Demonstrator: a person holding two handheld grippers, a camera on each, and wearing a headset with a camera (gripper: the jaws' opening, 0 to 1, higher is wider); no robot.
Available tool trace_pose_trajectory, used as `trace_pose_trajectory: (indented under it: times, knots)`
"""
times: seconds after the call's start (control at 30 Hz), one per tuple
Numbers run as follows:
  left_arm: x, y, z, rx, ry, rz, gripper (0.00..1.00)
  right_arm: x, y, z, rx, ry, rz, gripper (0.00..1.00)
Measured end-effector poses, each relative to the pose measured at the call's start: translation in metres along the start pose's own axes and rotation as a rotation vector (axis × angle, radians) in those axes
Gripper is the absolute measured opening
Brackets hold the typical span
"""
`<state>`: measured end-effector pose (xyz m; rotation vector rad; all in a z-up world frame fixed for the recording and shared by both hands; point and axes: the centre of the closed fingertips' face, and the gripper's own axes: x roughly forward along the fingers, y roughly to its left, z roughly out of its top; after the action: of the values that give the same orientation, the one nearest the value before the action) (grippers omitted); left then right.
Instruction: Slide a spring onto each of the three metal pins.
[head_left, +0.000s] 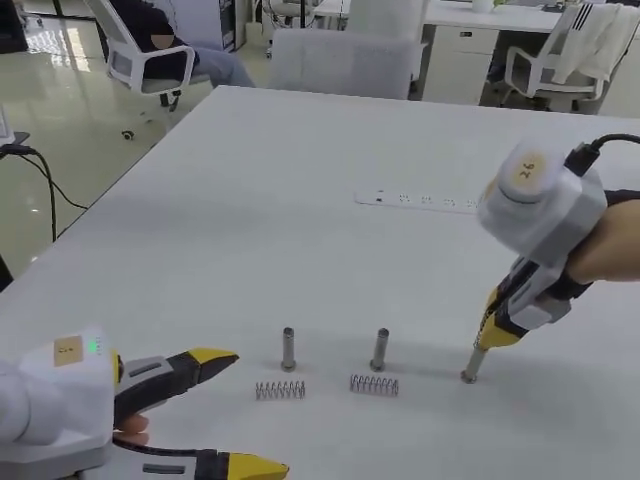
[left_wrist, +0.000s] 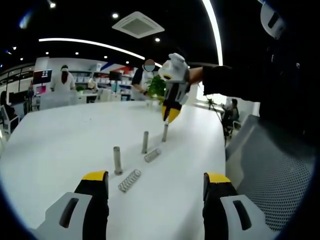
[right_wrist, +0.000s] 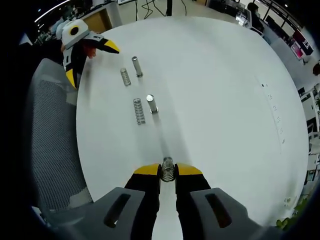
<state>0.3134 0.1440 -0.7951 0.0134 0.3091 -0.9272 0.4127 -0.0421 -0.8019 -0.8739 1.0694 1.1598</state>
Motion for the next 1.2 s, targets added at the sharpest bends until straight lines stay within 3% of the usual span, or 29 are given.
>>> trace_pose_trajectory:
  times: [0.67, 1.2]
  knots:
    - [-0.002, 0.002, -0.001, 0.003, 0.008, 0.006, 0.73, 0.039, -0.007, -0.011, 0.015, 0.025, 0.002, 0.08]
    - [-0.004, 0.003, -0.003, 0.000, 0.008, 0.013, 0.73, 0.046, -0.006, -0.014, 0.015, 0.013, -0.001, 0.09]
